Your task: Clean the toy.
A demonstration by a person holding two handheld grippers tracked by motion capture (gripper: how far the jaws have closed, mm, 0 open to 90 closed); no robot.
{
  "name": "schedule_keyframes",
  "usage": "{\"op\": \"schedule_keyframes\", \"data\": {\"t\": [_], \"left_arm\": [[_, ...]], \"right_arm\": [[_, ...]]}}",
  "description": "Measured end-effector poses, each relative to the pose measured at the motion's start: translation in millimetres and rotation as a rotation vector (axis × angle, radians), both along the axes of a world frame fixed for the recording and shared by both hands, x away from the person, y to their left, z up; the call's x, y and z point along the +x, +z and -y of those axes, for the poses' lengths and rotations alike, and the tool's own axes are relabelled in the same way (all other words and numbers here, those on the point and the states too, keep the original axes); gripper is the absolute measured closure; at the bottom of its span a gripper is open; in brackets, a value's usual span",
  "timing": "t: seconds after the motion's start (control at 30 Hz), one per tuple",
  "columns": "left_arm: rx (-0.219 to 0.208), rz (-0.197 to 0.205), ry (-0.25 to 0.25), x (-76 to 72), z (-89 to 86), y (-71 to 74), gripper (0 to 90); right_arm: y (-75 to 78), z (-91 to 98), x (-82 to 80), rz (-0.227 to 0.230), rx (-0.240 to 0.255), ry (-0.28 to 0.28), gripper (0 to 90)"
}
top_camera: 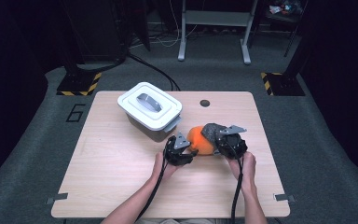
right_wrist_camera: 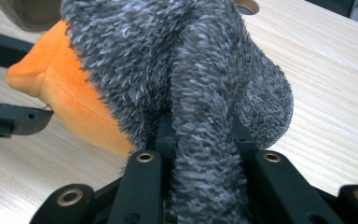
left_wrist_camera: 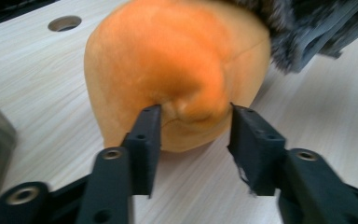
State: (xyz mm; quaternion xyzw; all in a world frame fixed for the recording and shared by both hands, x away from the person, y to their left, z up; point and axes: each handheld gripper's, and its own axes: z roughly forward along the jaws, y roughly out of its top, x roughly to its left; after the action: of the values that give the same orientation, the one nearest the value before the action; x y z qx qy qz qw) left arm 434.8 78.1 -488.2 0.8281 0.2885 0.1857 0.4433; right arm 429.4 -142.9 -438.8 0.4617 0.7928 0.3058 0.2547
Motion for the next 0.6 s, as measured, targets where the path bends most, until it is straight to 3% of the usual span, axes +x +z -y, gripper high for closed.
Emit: {"op": "schedule_keyframes", "data": {"t": [0.07, 0.2, 0.43, 0.6], "left_arm": [[-0.002, -0.01, 0.008, 1.3, 0.5, -2.1, 43.6], [0.015, 0.013, 0.016, 4.2, 4.6, -5.5, 42.4], [0.009, 0.031, 0.021, 4.6, 8.3, -8.2, 67.0], [-0.021, 0.011, 0.016, 3.7, 5.9, -4.9, 76.0]], "right_arm": [[-0.2, -1.0, -0.2, 0.004, 0.001, -0.001, 72.2], [-0.6, -3.5, -0.7, 0.014, -0.008, 0.005, 72.2], [-2.7, -3.6, -1.3, 0.017, -0.017, -0.005, 72.2], [-0.1, 0.4, -5.4, 0.029, 0.001, -0.008, 72.1]]}}
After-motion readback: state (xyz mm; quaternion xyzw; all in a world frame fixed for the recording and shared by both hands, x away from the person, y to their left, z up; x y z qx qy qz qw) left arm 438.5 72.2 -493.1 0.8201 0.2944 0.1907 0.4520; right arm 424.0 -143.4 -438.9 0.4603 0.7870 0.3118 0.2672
